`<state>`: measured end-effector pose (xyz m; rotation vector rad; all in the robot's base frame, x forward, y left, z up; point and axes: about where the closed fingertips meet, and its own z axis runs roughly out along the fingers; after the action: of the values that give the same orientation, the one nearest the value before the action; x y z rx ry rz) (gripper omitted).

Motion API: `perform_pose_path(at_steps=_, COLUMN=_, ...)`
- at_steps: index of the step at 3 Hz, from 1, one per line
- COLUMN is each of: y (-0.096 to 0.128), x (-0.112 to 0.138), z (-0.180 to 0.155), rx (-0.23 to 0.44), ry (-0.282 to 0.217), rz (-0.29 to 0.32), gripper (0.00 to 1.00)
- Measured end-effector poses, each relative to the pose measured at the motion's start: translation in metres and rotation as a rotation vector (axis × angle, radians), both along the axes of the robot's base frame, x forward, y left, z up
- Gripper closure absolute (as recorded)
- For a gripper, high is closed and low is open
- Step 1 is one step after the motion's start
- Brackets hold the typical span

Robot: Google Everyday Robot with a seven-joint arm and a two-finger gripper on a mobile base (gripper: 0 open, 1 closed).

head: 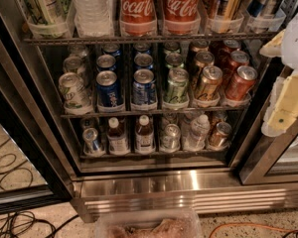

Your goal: Pick orange can from middle shelf of fridge

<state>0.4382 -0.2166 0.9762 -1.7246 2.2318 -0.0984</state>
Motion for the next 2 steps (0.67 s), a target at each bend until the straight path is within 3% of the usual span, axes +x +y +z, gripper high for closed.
perform_pose_path(at_steps=1, y=0.000, x=0.000, z=0.000, rx=0.000, ry=0.000, rz=0.000, gripper=0.00)
perform_pose_path(at_steps=2, y=0.006, x=-0.007, z=-0.024, rx=0.057, ry=-0.006, rz=-0.028, gripper=0.00)
